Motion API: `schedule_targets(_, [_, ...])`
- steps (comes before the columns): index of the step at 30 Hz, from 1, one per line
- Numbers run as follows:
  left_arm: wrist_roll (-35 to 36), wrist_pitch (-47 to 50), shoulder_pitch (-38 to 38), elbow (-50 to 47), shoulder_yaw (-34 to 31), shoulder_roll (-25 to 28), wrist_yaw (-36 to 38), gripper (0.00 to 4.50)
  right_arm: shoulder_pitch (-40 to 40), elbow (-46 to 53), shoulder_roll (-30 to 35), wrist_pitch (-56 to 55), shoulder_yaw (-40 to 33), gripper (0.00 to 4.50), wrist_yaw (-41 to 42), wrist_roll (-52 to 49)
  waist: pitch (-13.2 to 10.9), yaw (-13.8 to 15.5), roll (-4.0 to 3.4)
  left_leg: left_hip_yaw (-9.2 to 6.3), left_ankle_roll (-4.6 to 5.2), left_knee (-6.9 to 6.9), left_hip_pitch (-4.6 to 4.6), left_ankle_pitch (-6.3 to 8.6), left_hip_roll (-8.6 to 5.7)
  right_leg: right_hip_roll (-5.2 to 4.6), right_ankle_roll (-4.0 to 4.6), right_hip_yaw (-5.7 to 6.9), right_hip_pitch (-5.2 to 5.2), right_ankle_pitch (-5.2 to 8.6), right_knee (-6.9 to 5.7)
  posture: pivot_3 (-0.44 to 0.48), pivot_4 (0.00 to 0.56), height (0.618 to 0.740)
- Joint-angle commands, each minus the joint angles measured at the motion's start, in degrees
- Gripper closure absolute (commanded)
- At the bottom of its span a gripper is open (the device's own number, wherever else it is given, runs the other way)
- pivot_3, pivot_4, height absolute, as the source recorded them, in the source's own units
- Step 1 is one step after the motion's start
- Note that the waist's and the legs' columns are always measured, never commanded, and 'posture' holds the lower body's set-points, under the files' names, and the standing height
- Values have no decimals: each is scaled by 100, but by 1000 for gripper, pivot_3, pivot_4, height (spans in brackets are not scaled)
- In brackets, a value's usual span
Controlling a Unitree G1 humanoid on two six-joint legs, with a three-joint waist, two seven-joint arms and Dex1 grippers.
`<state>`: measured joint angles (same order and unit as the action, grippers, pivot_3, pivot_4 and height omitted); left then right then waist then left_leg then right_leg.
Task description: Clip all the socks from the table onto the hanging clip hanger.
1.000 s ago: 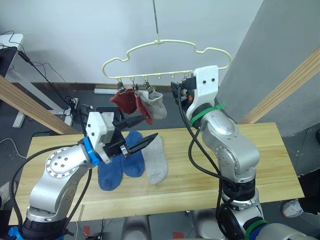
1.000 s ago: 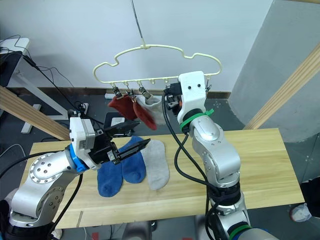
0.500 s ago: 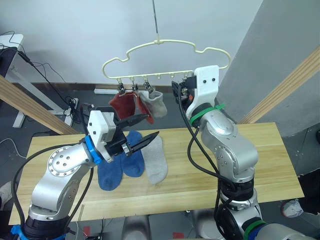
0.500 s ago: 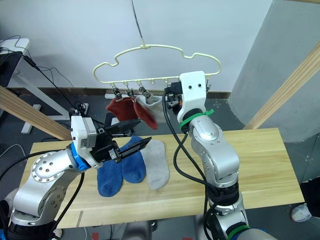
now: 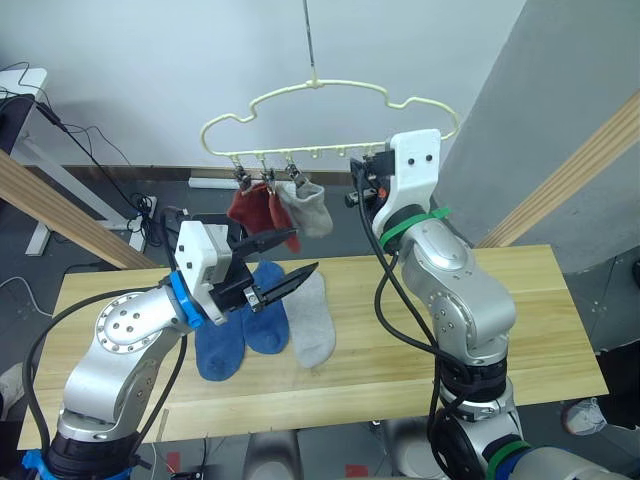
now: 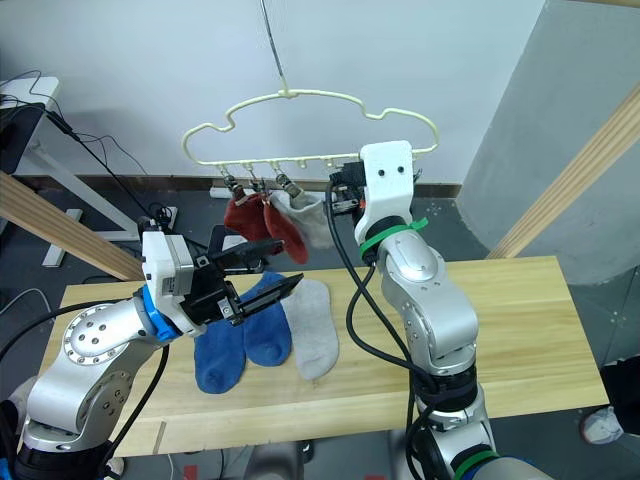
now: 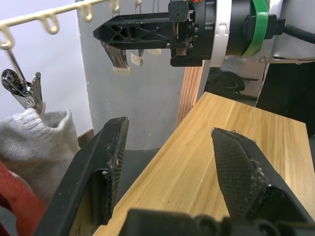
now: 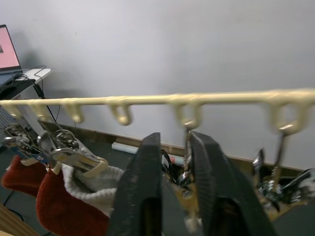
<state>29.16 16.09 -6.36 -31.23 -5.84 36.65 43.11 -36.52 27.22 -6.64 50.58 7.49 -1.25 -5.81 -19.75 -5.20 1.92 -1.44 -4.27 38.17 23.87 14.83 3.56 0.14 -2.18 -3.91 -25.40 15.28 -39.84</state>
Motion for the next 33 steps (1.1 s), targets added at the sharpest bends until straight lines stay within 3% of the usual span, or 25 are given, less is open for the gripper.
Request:
schedule_targets(1, [28,0,78,-228,-3,-36,-42,1542,-16,147,-56,-123,-41,4455,-16,-33,0,0,0,0,0,0,0,0,0,0,0,0,0,0,0,-142,284,740])
schedule_targets(10, [192,1036,729,-363,-124,-194,-811,1542,-41,128,-39,-148,-65,4455,-6,-25,1,-7,0,0,1,0,-1,0,0,0,0,-1,0,0,-1,-144,287,740])
schedule_targets(13, [-19,1240,1195,-205,57,-540,-1255,983,-49,107,-28,-153,-70,4500,9,-25,8,-17,1,1,1,0,-2,0,0,-1,0,-3,0,0,0,-144,287,740])
schedule_targets(17, [-867,1395,1023,268,611,-1303,-2355,30,-67,70,-10,-163,-72,4500,41,-27,24,18,9,-7,3,3,-1,-1,-4,-2,2,5,1,-1,-5,-142,288,740])
schedule_targets(20, [-1238,1476,784,721,939,-1840,-2863,30,-80,59,-2,-161,-68,4500,63,-36,46,15,15,-8,8,8,-2,-4,-7,-2,5,4,4,-7,-8,-148,287,740])
schedule_targets(23, [-1549,1507,595,1066,1216,-2010,-2934,30,-68,52,17,-144,-30,4500,90,-33,73,5,23,-7,9,12,-2,-5,-6,0,4,4,4,-9,-9,-148,287,740])
schedule_targets(28, [-1676,1394,206,1706,1272,-2561,-3194,30,-79,58,7,-131,-13,4500,106,-33,86,-28,19,-8,10,9,-2,-5,-2,3,6,4,3,-10,-10,-169,287,740])
schedule_targets(33, [-1967,1602,73,1946,1322,-2788,-3485,30,-26,110,44,-72,-22,4500,135,-31,90,-82,20,-5,10,8,-2,-5,-4,2,6,1,4,-10,-8,-180,287,740])
